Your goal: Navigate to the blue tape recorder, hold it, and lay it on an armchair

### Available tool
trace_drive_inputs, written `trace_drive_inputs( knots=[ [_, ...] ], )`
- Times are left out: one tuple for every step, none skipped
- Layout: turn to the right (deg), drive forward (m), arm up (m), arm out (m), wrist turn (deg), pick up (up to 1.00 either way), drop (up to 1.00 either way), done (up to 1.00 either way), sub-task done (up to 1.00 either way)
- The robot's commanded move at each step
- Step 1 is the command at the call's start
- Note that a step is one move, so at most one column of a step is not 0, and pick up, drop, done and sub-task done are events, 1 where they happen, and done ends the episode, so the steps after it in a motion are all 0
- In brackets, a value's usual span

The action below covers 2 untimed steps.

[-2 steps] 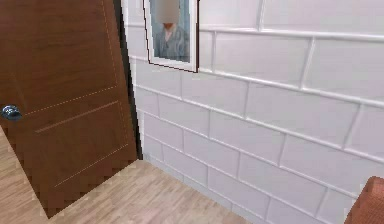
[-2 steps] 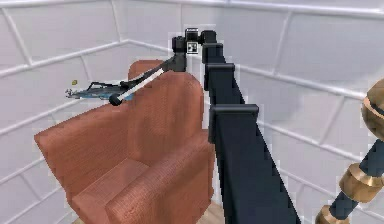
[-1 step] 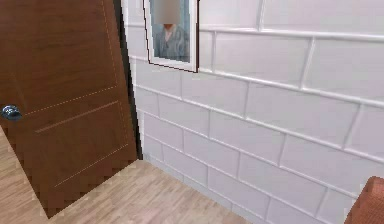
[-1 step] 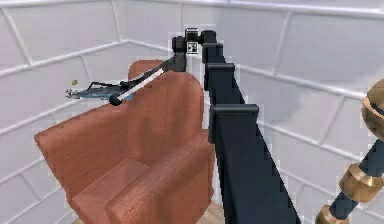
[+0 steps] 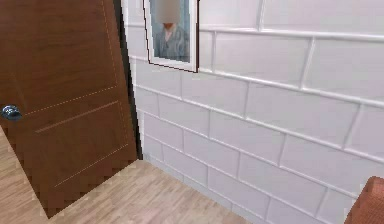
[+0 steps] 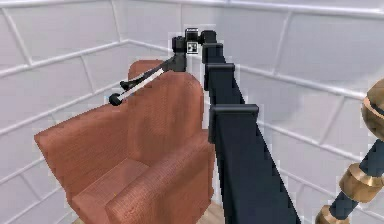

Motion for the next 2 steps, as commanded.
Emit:
trace_drive_inputs(
  knots=[
    [0.0, 0.0, 0.0, -0.1, 0.0, 0.0, 0.0, 0.0, 0.0],
    [0.0, 0.0, 0.0, 0.0, 0.0, 0.0, 0.0, 1.0, 0.0]
  ],
)
